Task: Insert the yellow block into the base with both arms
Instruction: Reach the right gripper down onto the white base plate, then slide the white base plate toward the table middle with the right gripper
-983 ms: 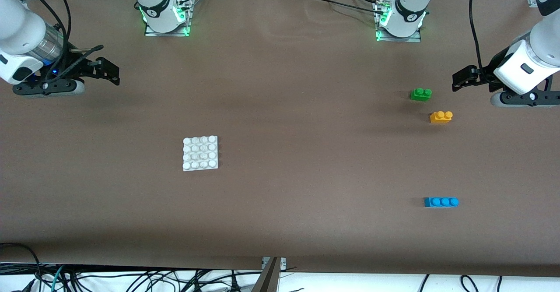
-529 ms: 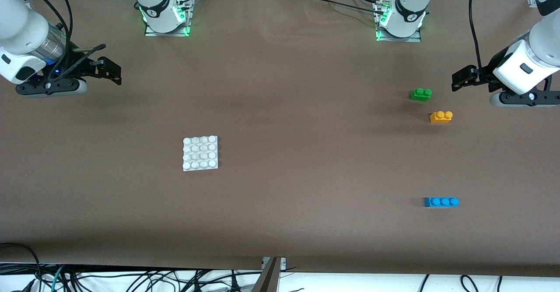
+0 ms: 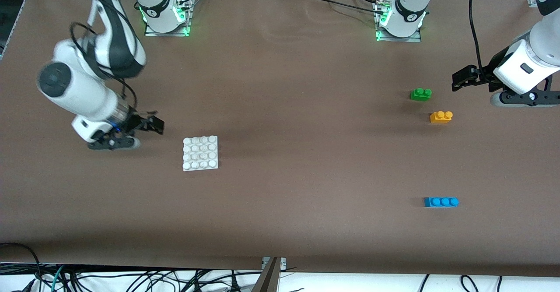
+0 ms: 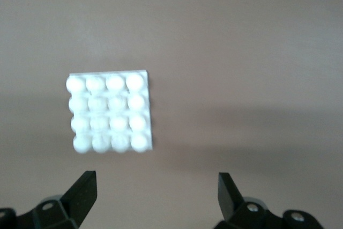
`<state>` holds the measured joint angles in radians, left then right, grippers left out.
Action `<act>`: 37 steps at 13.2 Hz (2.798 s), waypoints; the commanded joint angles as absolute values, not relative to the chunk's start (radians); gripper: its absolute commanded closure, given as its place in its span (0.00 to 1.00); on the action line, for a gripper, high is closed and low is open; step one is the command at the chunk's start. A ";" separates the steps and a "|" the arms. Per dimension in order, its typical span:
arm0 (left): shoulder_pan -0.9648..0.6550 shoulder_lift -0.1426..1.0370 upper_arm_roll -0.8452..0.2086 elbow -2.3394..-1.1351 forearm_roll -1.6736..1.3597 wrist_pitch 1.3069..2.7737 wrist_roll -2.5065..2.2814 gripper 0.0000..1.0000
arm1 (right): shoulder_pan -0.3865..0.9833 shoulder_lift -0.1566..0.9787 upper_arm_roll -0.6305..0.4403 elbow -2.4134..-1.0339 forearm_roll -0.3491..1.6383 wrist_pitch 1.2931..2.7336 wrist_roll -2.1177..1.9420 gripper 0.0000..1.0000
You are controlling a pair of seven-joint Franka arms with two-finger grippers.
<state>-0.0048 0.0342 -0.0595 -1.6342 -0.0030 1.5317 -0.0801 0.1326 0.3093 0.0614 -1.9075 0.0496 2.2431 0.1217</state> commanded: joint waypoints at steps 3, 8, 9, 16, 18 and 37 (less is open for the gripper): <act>-0.002 0.041 -0.063 -1.609 0.002 1.511 -0.074 0.00 | 0.123 0.492 0.107 -1.813 0.069 2.380 0.172 0.00; -0.002 0.041 -0.063 -1.609 0.002 1.511 -0.074 0.00 | 0.123 0.595 0.141 -1.815 0.149 2.515 0.173 0.00; -0.002 0.041 -0.063 -1.609 0.002 1.511 -0.074 0.00 | 0.124 0.610 0.141 -1.815 0.149 2.542 0.173 0.00; -0.002 0.041 -0.063 -1.609 0.002 1.511 -0.074 0.00 | 0.124 0.641 0.153 -1.827 0.150 2.594 0.164 0.00; -0.002 0.041 -0.063 -1.609 0.002 1.511 -0.074 0.00 | 0.124 0.653 0.156 -1.845 0.150 2.625 0.163 0.00; -0.002 0.041 -0.063 -1.609 0.002 1.511 -0.074 0.00 | 0.317 0.739 0.196 -1.789 0.149 2.717 0.533 0.34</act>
<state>-0.0048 0.0342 -0.0594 -1.6334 -0.0030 1.5314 -0.0801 0.2699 0.6808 0.1914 -1.8367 0.1421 2.6960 0.4625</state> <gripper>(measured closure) 0.000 0.339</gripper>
